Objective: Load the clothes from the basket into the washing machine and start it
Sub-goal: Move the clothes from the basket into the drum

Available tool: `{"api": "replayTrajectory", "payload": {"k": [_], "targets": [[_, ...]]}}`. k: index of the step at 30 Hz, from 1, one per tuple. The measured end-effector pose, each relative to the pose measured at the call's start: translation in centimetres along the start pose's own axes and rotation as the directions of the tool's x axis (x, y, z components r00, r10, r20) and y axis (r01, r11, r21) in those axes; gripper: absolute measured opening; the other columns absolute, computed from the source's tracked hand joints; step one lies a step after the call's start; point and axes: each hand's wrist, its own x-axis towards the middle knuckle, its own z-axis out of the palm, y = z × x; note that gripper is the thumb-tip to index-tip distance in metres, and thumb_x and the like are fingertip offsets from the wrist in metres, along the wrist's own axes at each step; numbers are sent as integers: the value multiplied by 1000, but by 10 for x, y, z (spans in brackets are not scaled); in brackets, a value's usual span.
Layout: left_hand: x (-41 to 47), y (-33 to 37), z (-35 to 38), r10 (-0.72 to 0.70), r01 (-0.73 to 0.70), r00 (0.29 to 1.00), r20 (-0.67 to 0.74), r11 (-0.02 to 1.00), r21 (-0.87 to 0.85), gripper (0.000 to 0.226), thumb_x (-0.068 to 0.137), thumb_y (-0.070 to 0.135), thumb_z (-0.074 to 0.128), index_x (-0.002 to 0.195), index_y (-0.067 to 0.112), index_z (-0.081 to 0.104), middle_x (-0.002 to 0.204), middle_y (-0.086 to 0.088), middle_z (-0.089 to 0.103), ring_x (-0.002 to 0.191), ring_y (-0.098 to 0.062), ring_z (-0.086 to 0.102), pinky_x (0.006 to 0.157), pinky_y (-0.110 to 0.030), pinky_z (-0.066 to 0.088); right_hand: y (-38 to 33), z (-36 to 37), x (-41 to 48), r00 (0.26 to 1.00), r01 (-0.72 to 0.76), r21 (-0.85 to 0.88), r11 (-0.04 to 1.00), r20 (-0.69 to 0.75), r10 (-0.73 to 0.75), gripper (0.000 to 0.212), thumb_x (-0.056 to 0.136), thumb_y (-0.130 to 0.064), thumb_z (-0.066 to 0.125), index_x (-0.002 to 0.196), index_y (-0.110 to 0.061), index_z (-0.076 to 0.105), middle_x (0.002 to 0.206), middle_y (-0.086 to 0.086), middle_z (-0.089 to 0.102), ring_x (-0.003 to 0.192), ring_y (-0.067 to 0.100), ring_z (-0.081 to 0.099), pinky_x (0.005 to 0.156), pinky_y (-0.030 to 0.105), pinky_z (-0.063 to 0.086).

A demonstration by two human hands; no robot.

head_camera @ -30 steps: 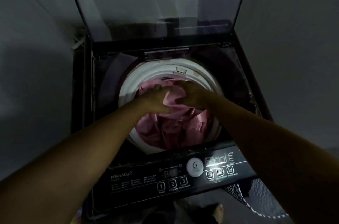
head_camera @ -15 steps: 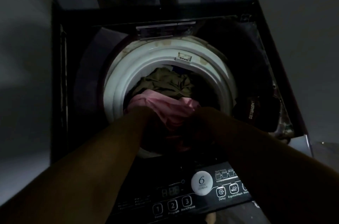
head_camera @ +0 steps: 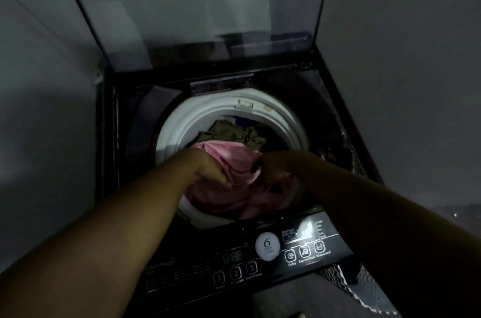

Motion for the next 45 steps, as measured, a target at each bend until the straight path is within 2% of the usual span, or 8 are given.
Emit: {"api": "replayTrajectory", "payload": {"k": [4,9,12,15,19,31,38,45], "targets": [[-62,42,-40,84,-77,954,-287,996,35,80,86,61,65,154,30,36,158,6,33,144,-19,34,119,-32,29,-31,-45,-105,956,76,-210,975,-264,-131,50,93,-34,69,140,-18,58,142,5,57,121,23,58,92,24,47],[-90,100,-63,240,-247,762,-602,966,72,88,74,66,72,148,25,47,151,1,49,134,-17,49,113,-36,40,1,-70,-186,847,49,-172,984,-515,-132,61,89,-40,70,144,-22,53,146,9,53,131,26,53,106,29,43],[-103,153,-67,318,-308,671,-670,941,138,83,79,59,71,150,24,44,152,-6,46,138,-24,47,115,-41,38,39,-72,-222,787,1,-203,979,-603,-126,57,92,-38,67,143,-18,53,143,12,56,130,30,54,103,32,43],[-106,210,-63,387,-330,622,-681,918,220,104,71,78,62,155,25,34,158,-8,37,144,-27,39,118,-40,34,90,-66,-254,757,-21,-147,989,-649,-80,54,94,-41,64,140,-15,54,139,15,56,127,34,54,99,36,44],[-101,304,-31,475,-409,592,-651,873,265,80,88,53,69,155,25,34,156,-6,39,142,-22,39,118,-34,32,183,-40,-283,729,-56,4,998,-683,43,68,94,-47,63,151,-18,42,152,11,47,137,31,47,113,41,40],[47,494,118,534,-437,747,-395,843,314,72,90,50,67,151,24,41,154,-6,41,138,-22,44,112,-37,41,431,111,-258,778,-66,429,901,-544,316,64,92,-42,66,149,-19,46,149,9,52,135,29,50,109,35,41],[185,506,193,440,-381,866,-239,889,255,63,91,38,71,146,18,49,148,-5,48,136,-20,45,101,-14,30,516,213,-166,852,-60,561,826,-403,336,56,92,-34,67,144,-18,52,146,9,55,132,28,52,105,31,41],[312,481,241,274,-253,940,-205,960,122,71,90,51,67,150,23,42,155,-7,41,137,-24,45,113,-34,38,559,283,-48,891,-68,655,753,-299,341,63,92,-39,68,148,-19,48,148,8,53,133,27,51,105,31,42]]}}
